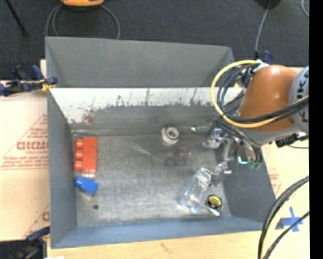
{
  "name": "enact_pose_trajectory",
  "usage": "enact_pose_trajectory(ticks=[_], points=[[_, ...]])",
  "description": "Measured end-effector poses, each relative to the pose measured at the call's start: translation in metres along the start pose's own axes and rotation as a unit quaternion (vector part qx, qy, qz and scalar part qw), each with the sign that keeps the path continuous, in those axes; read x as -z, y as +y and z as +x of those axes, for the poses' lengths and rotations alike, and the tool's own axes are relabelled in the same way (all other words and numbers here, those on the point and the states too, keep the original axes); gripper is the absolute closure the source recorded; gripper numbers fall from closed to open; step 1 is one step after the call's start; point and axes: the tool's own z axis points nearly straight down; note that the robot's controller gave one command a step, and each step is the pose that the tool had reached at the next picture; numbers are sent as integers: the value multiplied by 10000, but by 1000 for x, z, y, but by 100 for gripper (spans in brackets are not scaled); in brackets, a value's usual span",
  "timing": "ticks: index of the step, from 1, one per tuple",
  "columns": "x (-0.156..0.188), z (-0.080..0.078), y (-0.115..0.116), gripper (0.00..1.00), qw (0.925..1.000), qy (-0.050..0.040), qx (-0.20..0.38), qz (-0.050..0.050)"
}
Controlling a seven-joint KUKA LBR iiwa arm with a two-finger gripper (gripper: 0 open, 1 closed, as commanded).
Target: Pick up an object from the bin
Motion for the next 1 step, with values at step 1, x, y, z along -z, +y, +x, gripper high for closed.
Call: enact_pose_trajectory(ticks=[1], points=[[-81,15,-20,0,9919,-76,1268,3]])
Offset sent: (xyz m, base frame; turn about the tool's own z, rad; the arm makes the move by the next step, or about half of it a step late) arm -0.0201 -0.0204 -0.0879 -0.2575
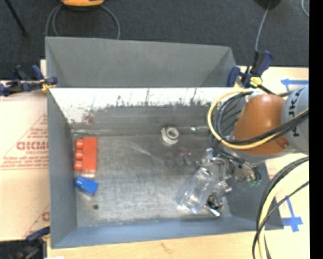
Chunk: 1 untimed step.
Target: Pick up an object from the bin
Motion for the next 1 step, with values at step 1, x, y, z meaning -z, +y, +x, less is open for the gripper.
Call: enact_pose_trajectory(ticks=[1], points=[[1,0,-3,100,10000,-7,18,28]])
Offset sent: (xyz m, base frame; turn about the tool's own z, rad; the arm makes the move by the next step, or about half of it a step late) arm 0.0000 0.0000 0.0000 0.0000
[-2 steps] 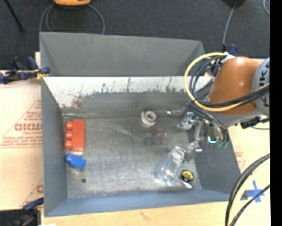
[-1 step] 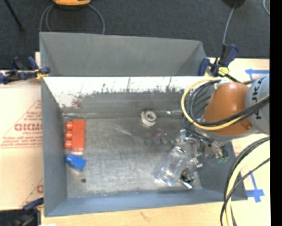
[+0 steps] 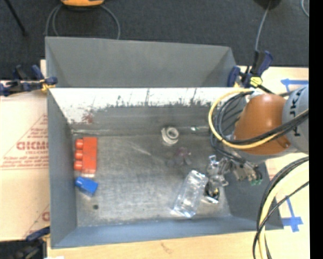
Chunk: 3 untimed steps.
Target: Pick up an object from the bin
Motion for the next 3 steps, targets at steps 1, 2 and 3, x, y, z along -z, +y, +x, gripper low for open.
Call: enact_pose_trajectory(ticks=[1,2,3], points=[[136,-20,7,100,9847,13,1741,-23],[124,-16,51,100,9786,43,2054,-59],[125,-16,49,0,9792,35,2026,-53]])
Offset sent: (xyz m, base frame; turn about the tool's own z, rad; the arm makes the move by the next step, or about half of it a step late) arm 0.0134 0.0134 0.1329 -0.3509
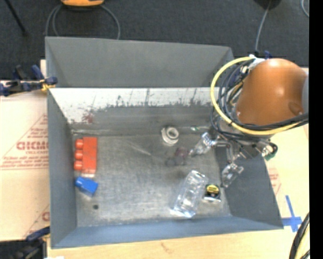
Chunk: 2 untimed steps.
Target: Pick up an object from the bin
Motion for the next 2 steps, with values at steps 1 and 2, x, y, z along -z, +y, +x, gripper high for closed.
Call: enact_pose_trajectory(ticks=[1,2], points=[[-128,-6,-20,0,9861,18,1660,-7],[-124,-8,-21,100,9861,-14,1662,30]])
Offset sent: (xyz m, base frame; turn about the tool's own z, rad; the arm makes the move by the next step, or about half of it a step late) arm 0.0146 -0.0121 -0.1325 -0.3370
